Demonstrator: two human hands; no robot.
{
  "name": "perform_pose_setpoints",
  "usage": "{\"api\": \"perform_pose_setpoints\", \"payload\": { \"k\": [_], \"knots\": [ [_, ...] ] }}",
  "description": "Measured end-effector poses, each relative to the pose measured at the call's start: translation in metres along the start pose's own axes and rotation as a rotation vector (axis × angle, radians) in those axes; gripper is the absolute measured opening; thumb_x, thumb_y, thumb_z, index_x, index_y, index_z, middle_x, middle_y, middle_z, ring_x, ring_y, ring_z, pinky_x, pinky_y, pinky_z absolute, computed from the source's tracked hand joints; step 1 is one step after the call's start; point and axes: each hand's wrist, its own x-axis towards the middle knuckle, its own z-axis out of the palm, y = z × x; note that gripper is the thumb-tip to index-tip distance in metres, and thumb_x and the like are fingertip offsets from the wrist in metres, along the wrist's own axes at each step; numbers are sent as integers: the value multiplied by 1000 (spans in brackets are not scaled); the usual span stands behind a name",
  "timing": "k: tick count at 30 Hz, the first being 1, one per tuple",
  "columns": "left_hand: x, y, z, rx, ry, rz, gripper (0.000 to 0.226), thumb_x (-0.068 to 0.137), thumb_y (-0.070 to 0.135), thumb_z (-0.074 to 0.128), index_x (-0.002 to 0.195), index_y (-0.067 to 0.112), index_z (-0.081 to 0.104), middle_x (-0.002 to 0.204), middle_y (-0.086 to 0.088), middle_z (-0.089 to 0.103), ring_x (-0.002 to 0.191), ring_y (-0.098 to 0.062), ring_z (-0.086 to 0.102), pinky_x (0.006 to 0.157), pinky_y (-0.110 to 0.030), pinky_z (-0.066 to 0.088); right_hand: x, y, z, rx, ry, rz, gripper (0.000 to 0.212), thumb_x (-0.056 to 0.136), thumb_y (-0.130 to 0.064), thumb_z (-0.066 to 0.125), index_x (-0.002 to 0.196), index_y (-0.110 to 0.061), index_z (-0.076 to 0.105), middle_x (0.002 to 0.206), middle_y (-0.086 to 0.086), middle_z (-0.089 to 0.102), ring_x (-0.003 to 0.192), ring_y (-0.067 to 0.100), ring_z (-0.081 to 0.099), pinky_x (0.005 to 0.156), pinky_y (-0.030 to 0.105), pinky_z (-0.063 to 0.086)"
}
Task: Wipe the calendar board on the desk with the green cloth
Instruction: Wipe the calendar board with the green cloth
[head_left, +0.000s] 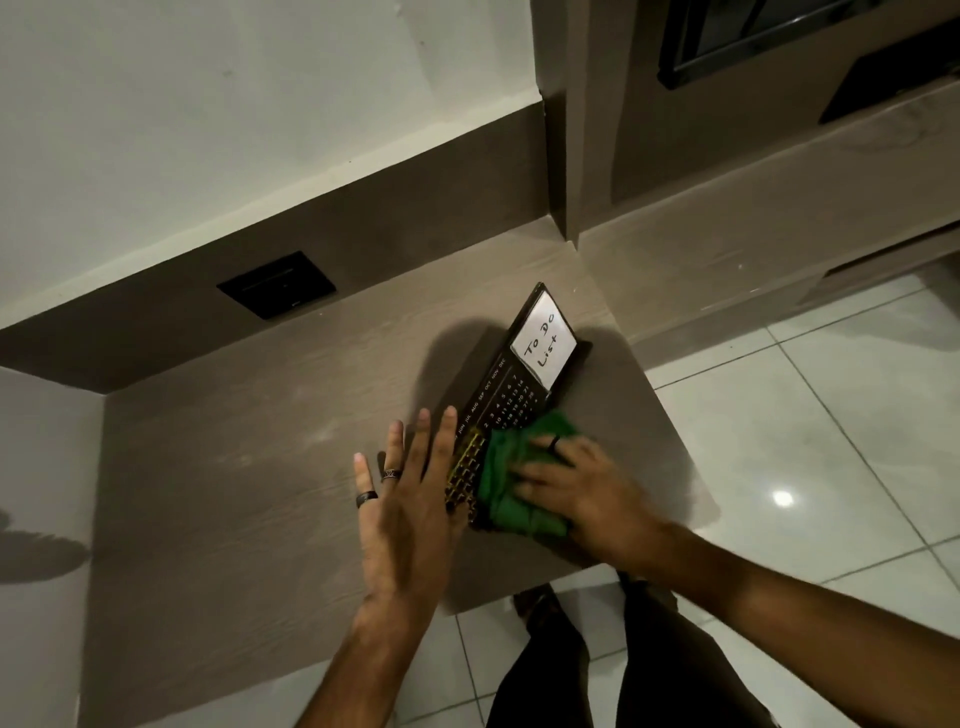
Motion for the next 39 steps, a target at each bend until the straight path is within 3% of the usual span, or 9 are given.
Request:
{"api": "perform_pose_setpoints", "payload": {
  "k": [2,9,14,19,22,25,28,34,39],
  "knots": [
    [-1,-1,-1,-13,-8,1,106,90,56,56,150,34,-29,166,2,-11,152,-24,-10,122,-60,15,4,10,-8,-24,-111,-96,38,73,-33,77,110,-24,72,123,-1,69,120,35,57,94,49,45],
    [0,0,-5,-36,-46,5,105,91,53,58,149,34,-28,164,2,-16,151,-24,-15,123,-61,6,45,95,-66,-163,97,466,36,80,-5,62,112,-18,72,124,4,68,114,35,51,92,44,34],
    [0,-2,-1,3,-4,13,111,90,57,56,144,34,-38,165,0,-13,151,-26,-11,123,-59,10,22,5,-29,-21,-74,55,35,80,-33,47,98,-23,75,106,0,74,103,34,61,84,47,49],
    [0,-1,-2,-40,-9,8,112,88,54,63,147,35,-31,164,1,-8,151,-25,-8,123,-59,7,37,95,-52,-134,68,458,43,78,-1,65,118,-17,69,127,6,67,110,36,53,88,45,41],
    [3,-2,-2,-21,-24,1,114,88,57,61,143,35,-36,163,2,-13,151,-25,-11,123,-60,9,39,74,-44,-183,57,476,40,81,-6,68,120,-16,68,128,4,67,108,36,52,87,45,40],
    [4,-3,0,0,-30,0,116,88,59,59,141,33,-40,163,2,-13,151,-24,-11,123,-59,11,22,4,-16,-34,23,232,36,71,-17,81,107,-18,75,113,3,74,100,36,63,82,44,49],
    [2,-3,0,-19,-15,4,113,87,58,60,148,32,-31,165,1,-5,151,-24,-6,123,-58,8,9,-16,-14,-13,-85,-1,27,78,-33,65,101,-24,77,107,-3,76,94,31,67,75,36,53],
    [1,-1,-6,-18,-30,2,109,89,56,60,149,33,-28,165,2,-9,150,-25,-13,119,-54,-8,44,94,-56,-188,61,469,43,80,-2,65,122,-15,67,126,7,68,102,34,51,80,36,32],
    [2,-1,-7,-34,-35,-12,110,89,56,60,146,33,-31,163,3,-16,150,-26,-19,117,-54,-15,34,42,-33,-168,62,402,55,69,-5,75,123,-14,67,130,8,65,119,38,52,95,47,35]
  ]
}}
